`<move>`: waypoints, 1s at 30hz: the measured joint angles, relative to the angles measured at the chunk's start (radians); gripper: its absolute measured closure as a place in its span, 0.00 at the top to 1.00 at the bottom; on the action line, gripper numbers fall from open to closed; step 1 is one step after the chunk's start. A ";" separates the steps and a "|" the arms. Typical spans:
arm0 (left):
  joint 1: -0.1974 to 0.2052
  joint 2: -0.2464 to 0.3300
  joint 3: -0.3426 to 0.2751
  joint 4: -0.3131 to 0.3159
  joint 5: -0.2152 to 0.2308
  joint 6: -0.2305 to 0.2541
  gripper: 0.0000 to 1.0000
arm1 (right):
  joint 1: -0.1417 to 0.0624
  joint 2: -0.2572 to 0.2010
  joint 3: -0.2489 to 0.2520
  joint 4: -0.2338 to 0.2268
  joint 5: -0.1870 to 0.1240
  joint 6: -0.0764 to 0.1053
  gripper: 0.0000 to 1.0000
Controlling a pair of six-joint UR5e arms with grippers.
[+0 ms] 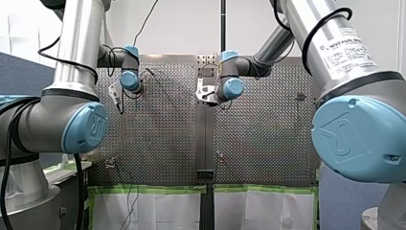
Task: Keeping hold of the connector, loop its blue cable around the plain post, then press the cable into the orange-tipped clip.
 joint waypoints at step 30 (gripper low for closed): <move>-0.007 -0.030 0.000 0.025 0.023 -0.030 1.00 | 0.029 0.194 0.080 -0.120 0.018 -0.023 0.00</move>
